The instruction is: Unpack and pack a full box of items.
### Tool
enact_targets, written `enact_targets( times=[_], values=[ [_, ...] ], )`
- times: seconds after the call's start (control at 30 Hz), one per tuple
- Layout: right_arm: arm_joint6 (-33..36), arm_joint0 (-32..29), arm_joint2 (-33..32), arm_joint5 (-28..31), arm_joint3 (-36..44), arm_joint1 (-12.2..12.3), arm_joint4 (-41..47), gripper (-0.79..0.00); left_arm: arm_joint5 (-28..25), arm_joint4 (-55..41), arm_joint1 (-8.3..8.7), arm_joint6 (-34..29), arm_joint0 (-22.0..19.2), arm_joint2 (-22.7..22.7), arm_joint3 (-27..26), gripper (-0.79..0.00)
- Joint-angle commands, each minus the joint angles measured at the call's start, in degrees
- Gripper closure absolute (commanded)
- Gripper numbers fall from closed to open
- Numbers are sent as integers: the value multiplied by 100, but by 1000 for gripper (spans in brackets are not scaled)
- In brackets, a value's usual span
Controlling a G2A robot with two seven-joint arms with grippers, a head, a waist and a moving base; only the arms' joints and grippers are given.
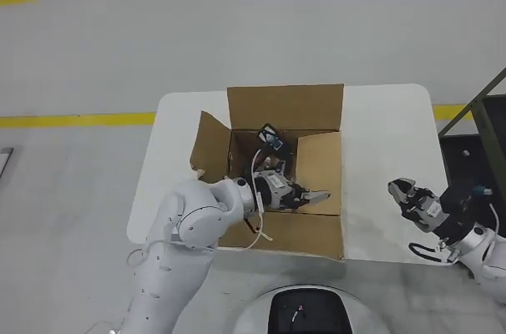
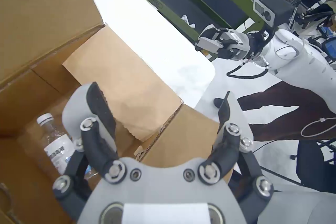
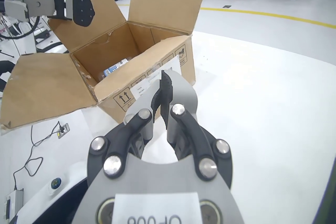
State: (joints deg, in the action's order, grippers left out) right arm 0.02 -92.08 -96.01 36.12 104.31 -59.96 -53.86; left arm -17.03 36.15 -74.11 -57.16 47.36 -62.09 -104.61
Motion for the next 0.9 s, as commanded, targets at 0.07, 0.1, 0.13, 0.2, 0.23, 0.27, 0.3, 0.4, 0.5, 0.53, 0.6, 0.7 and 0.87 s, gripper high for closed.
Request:
enact_targets(
  times=[0.07,0.1,0.13,0.2,0.23,0.27,0.3,0.4,0.5,0.53,0.6,0.7,0.87],
  values=[
    [-199,-47,103,-101,46,-12,-464,0,3,11,0,1,1,-3,-3,-785],
    [-247,-43,156,-127,22,-19,-508,0,3,11,0,1,1,-3,-3,-785],
    [-289,-26,220,-153,-9,-27,-559,0,3,11,0,1,1,-3,-3,-785],
    [-388,41,373,-224,-106,-46,-657,0,3,11,0,1,1,-3,-3,-785],
    [-436,85,462,-258,-161,-56,-726,0,3,11,0,1,1,-3,-3,-785],
    [-489,130,542,-301,-217,-66,-807,0,56,-22,0,105,93,13,67,-785],
    [-547,173,626,-333,-275,-77,-862,0,128,-19,0,187,160,32,137,-785],
    [-697,299,856,-411,-444,-106,-1030,0,550,-258,-30,543,295,68,376,-785],
    [-812,412,1061,-462,-591,-132,-1203,0,855,-448,-59,771,339,120,729,-785],
    [-840,449,1111,-470,-631,-139,-1233,0,944,-541,-70,824,326,130,823,-785],
    [-844,512,1201,-469,-697,-150,-1287,0,1112,-852,-96,937,342,137,1031,-785],
    [-857,585,1289,-457,-769,-163,-1330,0,1356,-1479,-139,1108,343,90,1346,-785],
    [-883,665,1407,-463,-880,-181,-1381,0,1430,-1951,-189,1251,280,155,1761,-785]
  ],
)
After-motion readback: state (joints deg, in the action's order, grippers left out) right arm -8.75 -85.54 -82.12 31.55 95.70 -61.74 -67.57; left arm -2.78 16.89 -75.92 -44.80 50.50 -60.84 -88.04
